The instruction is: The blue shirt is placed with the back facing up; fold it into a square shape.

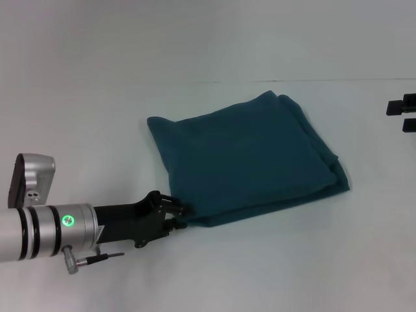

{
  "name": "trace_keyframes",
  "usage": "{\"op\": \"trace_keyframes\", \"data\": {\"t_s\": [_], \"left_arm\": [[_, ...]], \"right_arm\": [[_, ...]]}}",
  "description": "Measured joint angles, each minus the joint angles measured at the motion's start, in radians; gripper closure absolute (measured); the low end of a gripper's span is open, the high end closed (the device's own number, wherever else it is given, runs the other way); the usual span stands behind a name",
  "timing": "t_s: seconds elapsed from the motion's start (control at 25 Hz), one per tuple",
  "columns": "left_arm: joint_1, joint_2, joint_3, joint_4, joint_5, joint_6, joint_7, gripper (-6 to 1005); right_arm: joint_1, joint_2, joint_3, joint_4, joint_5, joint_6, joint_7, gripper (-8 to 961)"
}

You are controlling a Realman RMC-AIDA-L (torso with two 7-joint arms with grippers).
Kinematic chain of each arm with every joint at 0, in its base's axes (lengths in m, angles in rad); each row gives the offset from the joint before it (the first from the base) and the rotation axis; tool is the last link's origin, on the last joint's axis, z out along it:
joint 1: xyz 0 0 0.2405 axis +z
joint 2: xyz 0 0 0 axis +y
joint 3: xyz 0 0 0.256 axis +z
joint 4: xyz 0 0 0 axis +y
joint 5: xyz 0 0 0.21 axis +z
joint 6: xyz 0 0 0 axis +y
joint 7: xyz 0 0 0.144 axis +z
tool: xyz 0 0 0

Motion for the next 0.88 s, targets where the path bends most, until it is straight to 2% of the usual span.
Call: {"op": "trace_keyframes", "data": {"t_s": [0.48,0.68,0.88], "left_arm": [[0.009,-0.001,0.008,0.0,0.0,0.006,0.012,898],[0.048,0.002,0.003,0.016,0.0,0.043,0.029,972],[0.107,0.013,-0.015,0.063,0.0,0.09,0.031,946]], "right_arm": [[-0.003,0.0,0.004,0.001,0.0,0.0,-0.002,276],[-0.006,0.0,0.006,0.007,0.0,0.0,-0.002,275],[-0.01,0.0,0.015,0.017,0.0,0.001,-0.005,274]]}}
